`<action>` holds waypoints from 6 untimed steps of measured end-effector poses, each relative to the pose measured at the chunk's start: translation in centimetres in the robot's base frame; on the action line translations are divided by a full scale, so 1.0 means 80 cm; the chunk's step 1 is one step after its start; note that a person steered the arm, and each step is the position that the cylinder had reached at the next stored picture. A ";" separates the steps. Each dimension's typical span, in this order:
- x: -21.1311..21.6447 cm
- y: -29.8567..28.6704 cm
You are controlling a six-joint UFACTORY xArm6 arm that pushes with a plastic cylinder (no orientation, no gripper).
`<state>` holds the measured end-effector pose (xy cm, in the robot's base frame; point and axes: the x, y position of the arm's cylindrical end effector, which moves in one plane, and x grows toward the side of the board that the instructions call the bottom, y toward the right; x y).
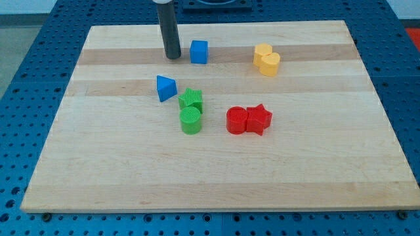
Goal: Move the blue cube towards the red blocks
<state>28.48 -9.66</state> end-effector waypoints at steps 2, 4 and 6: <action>-0.034 0.051; 0.011 0.059; 0.091 0.059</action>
<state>35.80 -4.92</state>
